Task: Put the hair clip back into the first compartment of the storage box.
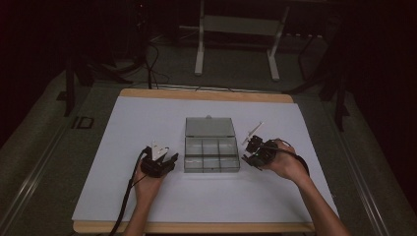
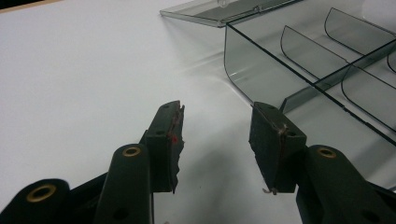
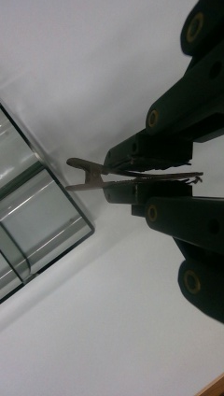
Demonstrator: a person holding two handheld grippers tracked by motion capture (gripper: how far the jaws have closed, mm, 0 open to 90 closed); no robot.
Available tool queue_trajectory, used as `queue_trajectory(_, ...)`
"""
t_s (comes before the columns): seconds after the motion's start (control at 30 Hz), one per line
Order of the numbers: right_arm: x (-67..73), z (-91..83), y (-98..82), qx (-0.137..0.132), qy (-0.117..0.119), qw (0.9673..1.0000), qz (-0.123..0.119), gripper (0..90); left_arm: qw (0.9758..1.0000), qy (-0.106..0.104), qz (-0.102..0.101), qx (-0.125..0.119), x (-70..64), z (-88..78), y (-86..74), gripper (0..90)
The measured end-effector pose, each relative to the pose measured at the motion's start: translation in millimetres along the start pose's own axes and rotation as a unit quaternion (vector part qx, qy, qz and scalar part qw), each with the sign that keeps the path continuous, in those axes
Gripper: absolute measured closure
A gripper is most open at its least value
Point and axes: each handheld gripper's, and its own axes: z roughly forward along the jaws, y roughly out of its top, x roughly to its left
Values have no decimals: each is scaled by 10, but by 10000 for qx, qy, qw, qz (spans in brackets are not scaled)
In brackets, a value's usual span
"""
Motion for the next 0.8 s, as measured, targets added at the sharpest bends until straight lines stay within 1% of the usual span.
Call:
queue_trajectory(0.27,20,-49,81,-15,-32,9999,-113,830,10000,4,17,7,-1,0,0,544)
queue_trajectory(0.8,55,-84,188,-64,-25,9998,-194,830,10000,5,14,7,-1,-1,0,544)
